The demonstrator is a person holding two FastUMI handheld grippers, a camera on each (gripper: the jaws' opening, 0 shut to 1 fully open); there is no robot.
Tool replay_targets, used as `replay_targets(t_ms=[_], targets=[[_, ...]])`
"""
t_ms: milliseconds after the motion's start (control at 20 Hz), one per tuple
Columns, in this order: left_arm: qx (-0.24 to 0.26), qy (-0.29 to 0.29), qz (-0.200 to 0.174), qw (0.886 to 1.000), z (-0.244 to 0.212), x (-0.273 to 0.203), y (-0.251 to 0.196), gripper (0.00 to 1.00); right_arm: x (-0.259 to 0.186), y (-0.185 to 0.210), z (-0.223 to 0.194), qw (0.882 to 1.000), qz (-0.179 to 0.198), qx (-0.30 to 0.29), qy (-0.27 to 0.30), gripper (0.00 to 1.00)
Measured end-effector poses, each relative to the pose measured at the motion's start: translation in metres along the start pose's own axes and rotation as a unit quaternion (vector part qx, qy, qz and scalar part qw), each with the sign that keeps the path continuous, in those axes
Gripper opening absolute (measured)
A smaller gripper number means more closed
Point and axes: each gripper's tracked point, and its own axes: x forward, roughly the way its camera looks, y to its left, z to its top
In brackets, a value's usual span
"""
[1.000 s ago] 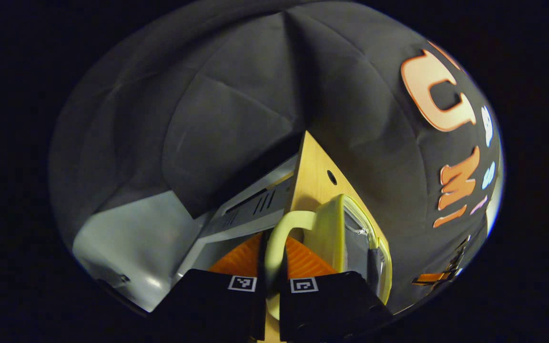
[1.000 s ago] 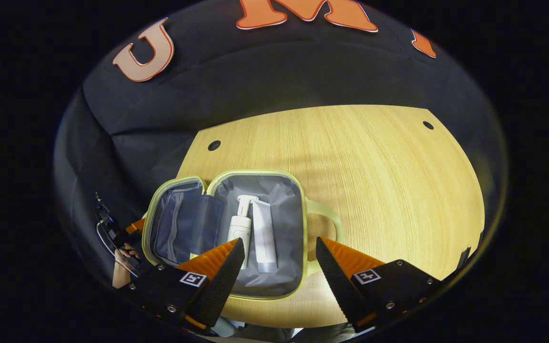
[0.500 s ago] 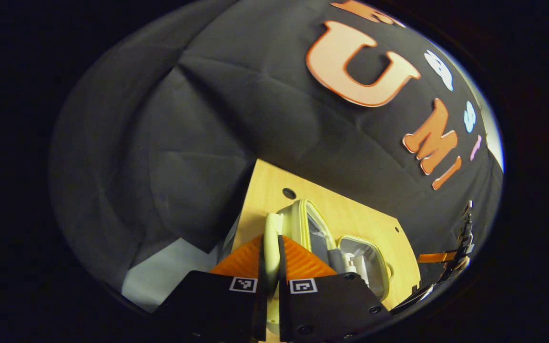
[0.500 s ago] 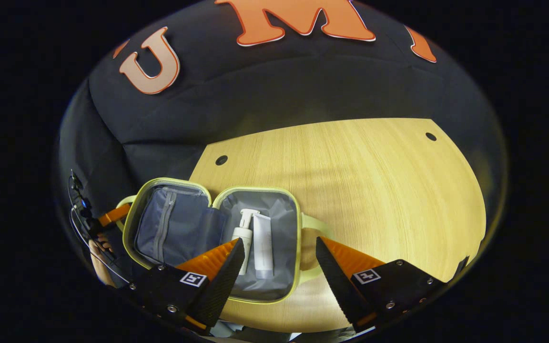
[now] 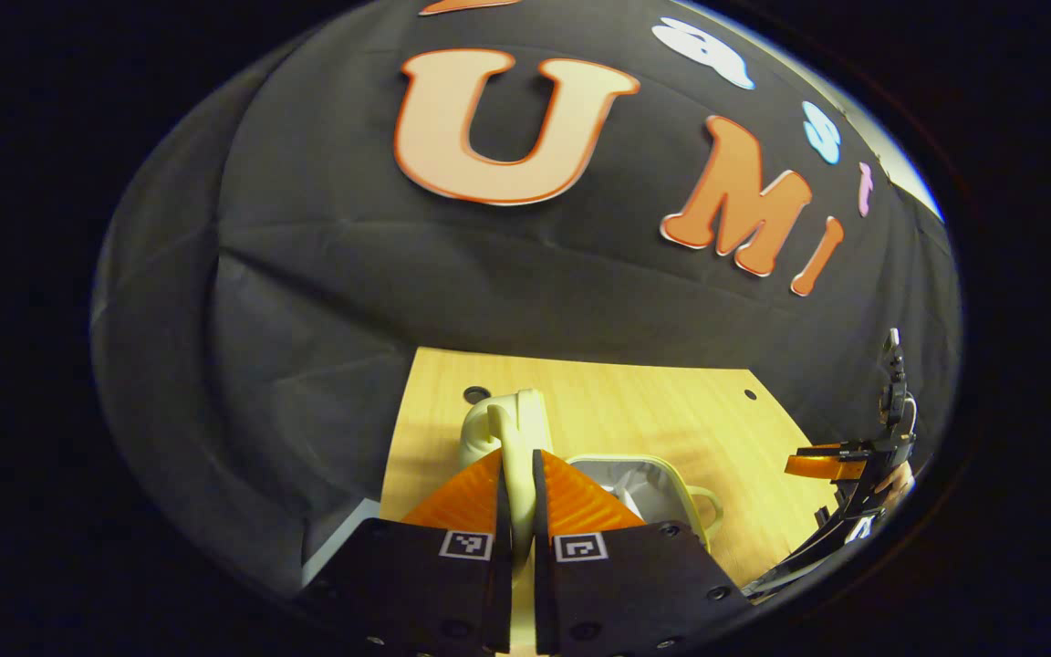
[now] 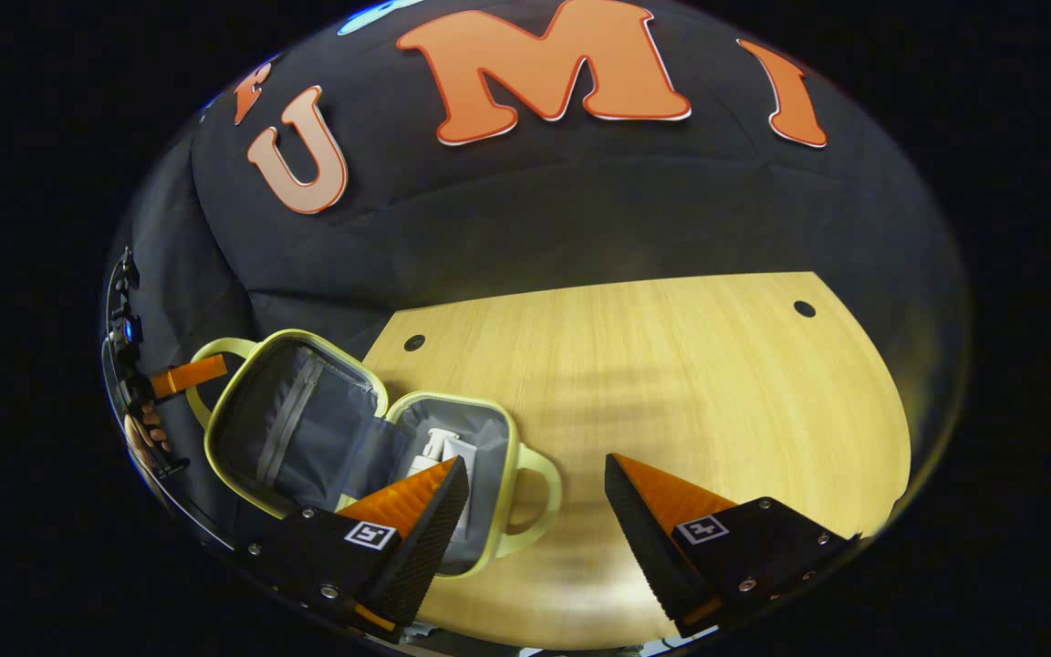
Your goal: First open the suitcase, pack the skin care products into it, and then close the suitcase.
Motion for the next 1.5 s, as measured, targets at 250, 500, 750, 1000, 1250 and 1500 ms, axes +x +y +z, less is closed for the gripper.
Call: replay_targets(t_ms=[250, 500, 750, 1000, 1250, 1500], targets=[[0.038, 0.012, 0.007, 0.999, 0.006, 0.012, -0.088, 0.11, -0.02, -0.058, 0.009, 1.0, 0.006, 0.005, -0.019, 0.96], [0.079, 0.035, 0.022, 0.996, -0.012, 0.055, -0.17, 0.11, -0.04, -0.13, 0.012, 0.999, -0.001, 0.015, -0.037, 0.96], [0.129, 0.051, 0.067, 0.988, -0.049, 0.106, -0.231, 0.11, -0.051, -0.182, -0.001, 0.999, -0.001, 0.03, -0.035, 0.96], [0.146, 0.097, 0.075, 0.982, -0.12, 0.177, -0.289, 0.11, -0.058, -0.222, -0.02, 0.999, -0.01, 0.031, -0.023, 0.96], [0.175, 0.143, 0.091, 0.97, -0.199, 0.223, -0.312, 0.11, -0.061, -0.25, -0.034, 0.999, -0.023, 0.022, -0.018, 0.96], [0.165, 0.126, 0.11, 0.972, -0.212, 0.233, -0.311, 0.11, -0.059, -0.253, -0.046, 1.0, -0.017, 0.013, -0.008, 0.96]])
